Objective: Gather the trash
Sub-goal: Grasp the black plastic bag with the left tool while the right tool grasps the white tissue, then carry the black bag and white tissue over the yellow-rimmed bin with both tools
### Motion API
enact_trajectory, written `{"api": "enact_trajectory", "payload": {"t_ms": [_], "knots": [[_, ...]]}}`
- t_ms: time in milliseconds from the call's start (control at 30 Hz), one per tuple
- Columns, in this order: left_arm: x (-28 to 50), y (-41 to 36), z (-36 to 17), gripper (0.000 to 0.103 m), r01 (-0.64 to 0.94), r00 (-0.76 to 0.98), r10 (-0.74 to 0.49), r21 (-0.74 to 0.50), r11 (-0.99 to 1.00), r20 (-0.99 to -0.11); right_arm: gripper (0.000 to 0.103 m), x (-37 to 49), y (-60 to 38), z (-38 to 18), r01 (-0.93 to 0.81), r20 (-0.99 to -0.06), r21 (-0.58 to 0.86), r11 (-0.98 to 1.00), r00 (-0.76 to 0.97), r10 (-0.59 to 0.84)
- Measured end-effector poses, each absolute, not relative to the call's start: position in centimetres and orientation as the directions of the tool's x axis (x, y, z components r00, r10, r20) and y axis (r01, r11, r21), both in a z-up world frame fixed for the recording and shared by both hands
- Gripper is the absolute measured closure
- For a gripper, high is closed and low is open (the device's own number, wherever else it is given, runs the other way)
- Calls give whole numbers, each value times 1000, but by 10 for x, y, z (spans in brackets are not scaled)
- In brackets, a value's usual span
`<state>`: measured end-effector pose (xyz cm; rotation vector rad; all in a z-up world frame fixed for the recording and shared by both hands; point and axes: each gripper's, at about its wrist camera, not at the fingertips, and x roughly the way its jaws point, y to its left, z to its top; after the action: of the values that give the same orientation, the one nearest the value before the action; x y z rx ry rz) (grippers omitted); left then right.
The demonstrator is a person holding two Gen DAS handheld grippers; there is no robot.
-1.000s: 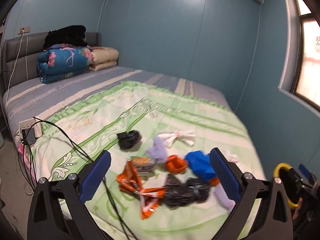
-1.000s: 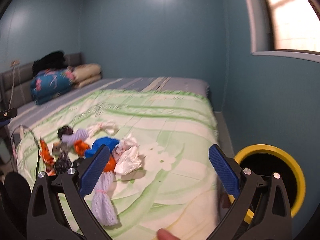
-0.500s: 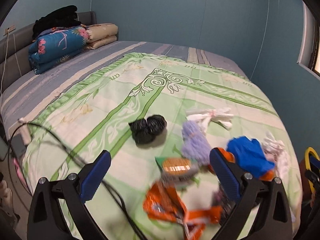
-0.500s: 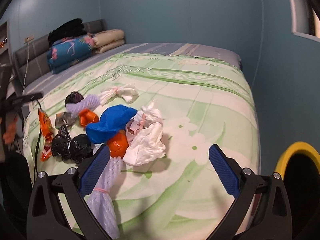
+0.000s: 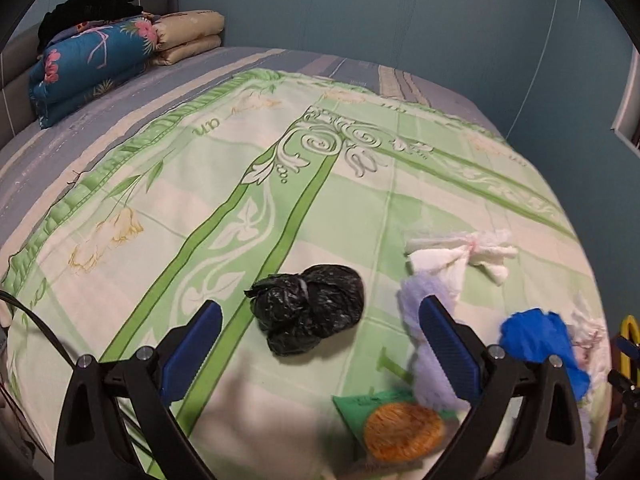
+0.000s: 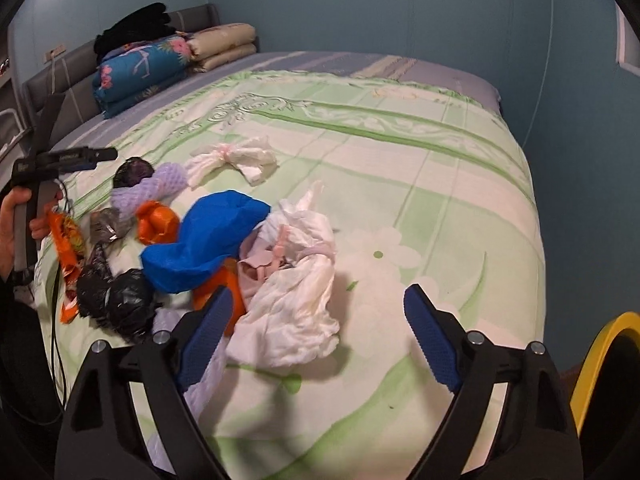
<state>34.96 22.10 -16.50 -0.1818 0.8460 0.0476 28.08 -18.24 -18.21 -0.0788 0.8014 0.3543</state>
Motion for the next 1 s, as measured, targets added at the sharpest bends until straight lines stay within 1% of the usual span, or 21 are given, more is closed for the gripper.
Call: {"api": "enact_trajectory", "payload": {"t_ms": [233, 267, 300, 367, 400, 433, 467, 533, 567, 633, 667, 700, 833, 900, 1000], "knots": [[368, 217, -184, 8, -92, 628, -11, -88, 992, -778, 21, 291, -188, -198, -299, -741, 109, 948, 611, 278], [370, 217, -186, 11, -91, 624, -11, -86, 992, -781, 22, 293, -188, -199, -297, -746, 115, 948, 604, 280], [373, 216, -189, 14, -91, 616, -10, -84, 992, -787, 25, 293, -188, -201, -297, -751, 119, 947, 598, 282], [375, 214, -194, 27, -85, 600, -16, -83, 993, -800, 29, 294, -188, -203, -299, -755, 124, 946, 590, 285], [377, 213, -197, 30, -82, 595, -13, -77, 994, -804, 32, 294, -188, -204, -300, -759, 125, 946, 585, 286], [377, 211, -198, 38, -79, 592, -8, -67, 995, -806, 38, 293, -188, -206, -300, -762, 129, 945, 580, 288], [378, 209, -199, 40, -72, 590, -2, -56, 996, -808, 42, 293, -188, -207, -302, -763, 136, 944, 575, 294], [377, 205, -199, 44, -59, 599, 11, -31, 998, -801, 55, 294, -186, -210, -307, -770, 143, 941, 563, 301], [376, 204, -198, 46, -56, 600, 12, -27, 998, -800, 58, 294, -185, -212, -311, -774, 149, 939, 554, 307], [376, 205, -197, 49, -60, 606, 9, -35, 998, -796, 76, 295, -184, -215, -318, -780, 159, 935, 540, 316], [375, 206, -197, 50, -63, 608, 4, -44, 997, -794, 78, 295, -184, -215, -319, -778, 165, 933, 539, 322], [375, 207, -196, 50, -66, 611, 1, -50, 997, -791, 83, 294, -184, -215, -319, -775, 172, 932, 540, 328], [366, 214, -185, 51, -92, 646, -18, -101, 991, -763, 87, 289, -187, -211, -334, -767, 209, 919, 527, 366], [358, 220, -175, 51, -98, 675, -45, -150, 984, -736, 87, 286, -192, -206, -332, -756, 242, 911, 525, 392], [346, 224, -162, 51, -103, 710, -62, -191, 976, -702, 88, 279, -201, -193, -331, -729, 272, 903, 542, 418]]}}
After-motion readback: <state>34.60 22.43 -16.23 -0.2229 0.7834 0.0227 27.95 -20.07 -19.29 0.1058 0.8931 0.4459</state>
